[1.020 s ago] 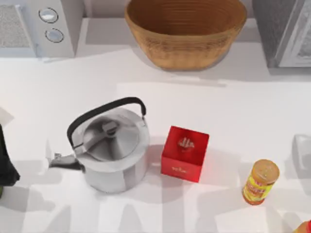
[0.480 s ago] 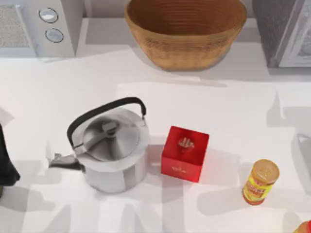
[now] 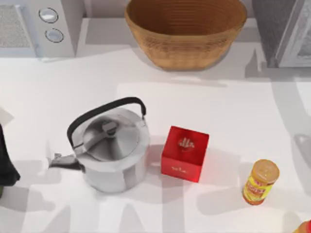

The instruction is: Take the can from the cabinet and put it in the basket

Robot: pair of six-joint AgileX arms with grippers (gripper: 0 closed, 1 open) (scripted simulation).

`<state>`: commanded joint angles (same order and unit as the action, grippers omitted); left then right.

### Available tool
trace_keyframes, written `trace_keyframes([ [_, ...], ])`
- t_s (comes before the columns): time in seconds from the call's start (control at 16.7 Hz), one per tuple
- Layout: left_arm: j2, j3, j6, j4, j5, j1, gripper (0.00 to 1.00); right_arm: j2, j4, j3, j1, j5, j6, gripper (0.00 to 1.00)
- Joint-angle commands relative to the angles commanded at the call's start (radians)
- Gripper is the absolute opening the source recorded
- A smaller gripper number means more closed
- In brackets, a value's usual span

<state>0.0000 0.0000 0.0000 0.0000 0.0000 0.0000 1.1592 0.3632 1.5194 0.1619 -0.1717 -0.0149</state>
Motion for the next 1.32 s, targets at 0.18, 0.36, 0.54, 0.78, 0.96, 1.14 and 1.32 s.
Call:
trace_keyframes([
  [0.18, 0.0, 0.0, 0.0, 0.0, 0.0, 0.0, 1.0, 0.117, 0.038, 0.158, 0.016, -0.017, -0.001, 1.0],
  [0.36, 0.0, 0.0, 0.0, 0.0, 0.0, 0.0, 1.0, 0.168, 0.054, 0.222, 0.023, -0.025, -0.001, 1.0],
  [0.54, 0.0, 0.0, 0.0, 0.0, 0.0, 0.0, 1.0, 0.168, 0.054, 0.222, 0.023, -0.025, -0.001, 1.0],
  [0.78, 0.0, 0.0, 0.0, 0.0, 0.0, 0.0, 1.0, 0.202, 0.038, 0.258, 0.029, -0.036, -0.001, 1.0],
  [0.96, 0.0, 0.0, 0.0, 0.0, 0.0, 0.0, 1.0, 0.326, 0.024, 0.357, 0.041, -0.052, 0.001, 1.0],
  [1.14, 0.0, 0.0, 0.0, 0.0, 0.0, 0.0, 1.0, 0.449, 0.009, 0.447, 0.054, -0.067, 0.003, 1.0],
  [1.32, 0.0, 0.0, 0.0, 0.0, 0.0, 0.0, 1.0, 0.48, -0.008, 0.481, 0.063, -0.079, 0.003, 1.0],
])
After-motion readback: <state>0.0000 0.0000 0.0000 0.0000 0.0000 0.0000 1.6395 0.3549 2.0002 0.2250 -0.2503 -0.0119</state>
